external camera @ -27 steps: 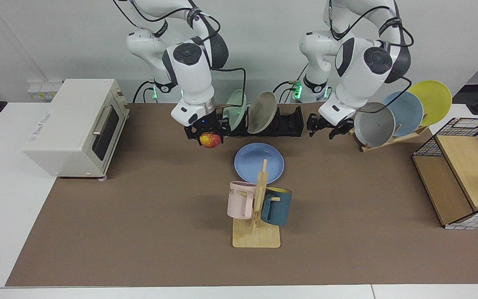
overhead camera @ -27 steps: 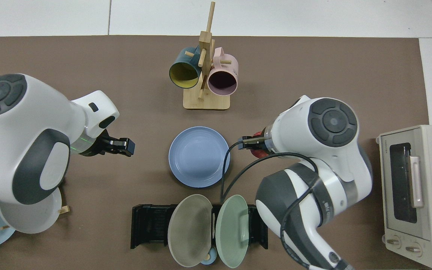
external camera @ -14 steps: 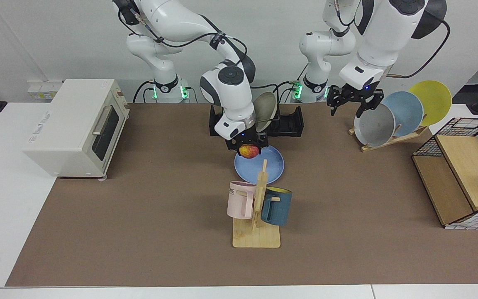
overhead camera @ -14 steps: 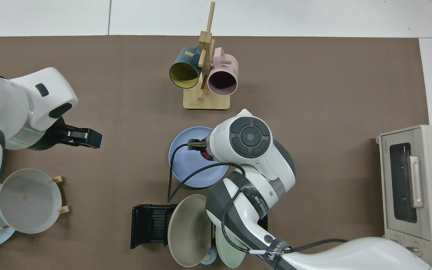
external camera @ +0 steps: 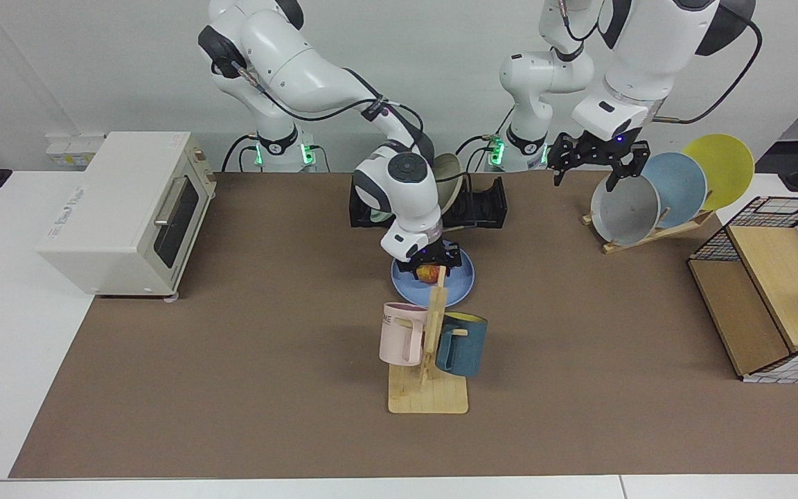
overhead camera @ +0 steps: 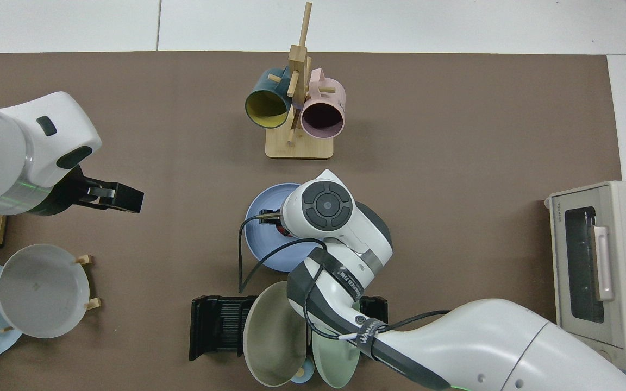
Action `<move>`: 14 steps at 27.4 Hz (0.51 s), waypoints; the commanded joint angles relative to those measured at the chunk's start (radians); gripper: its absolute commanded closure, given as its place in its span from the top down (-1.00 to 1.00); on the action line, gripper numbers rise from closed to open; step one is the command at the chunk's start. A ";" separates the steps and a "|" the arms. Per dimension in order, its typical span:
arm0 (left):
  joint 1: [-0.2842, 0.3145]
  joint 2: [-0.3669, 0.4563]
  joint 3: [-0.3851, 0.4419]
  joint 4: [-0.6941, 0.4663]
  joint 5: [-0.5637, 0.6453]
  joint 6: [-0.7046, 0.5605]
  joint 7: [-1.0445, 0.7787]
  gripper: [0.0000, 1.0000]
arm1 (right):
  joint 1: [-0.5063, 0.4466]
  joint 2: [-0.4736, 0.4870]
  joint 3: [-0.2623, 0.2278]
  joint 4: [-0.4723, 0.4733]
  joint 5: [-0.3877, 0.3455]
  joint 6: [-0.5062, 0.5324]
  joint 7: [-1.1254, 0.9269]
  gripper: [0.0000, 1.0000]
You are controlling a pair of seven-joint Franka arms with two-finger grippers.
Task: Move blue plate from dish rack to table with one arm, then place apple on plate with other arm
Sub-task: 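Carry the apple over the plate and release it with the right gripper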
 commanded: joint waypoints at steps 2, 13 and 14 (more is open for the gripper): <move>0.014 0.000 0.003 0.017 0.019 -0.016 0.039 1.00 | -0.009 0.025 0.023 0.022 -0.042 0.004 0.031 0.99; 0.014 -0.007 0.006 0.015 0.018 -0.028 0.033 1.00 | -0.034 -0.045 0.075 0.055 -0.045 -0.102 0.028 1.00; 0.014 -0.007 0.006 0.015 0.018 -0.028 0.033 1.00 | -0.034 -0.064 0.070 0.065 -0.048 -0.108 0.021 1.00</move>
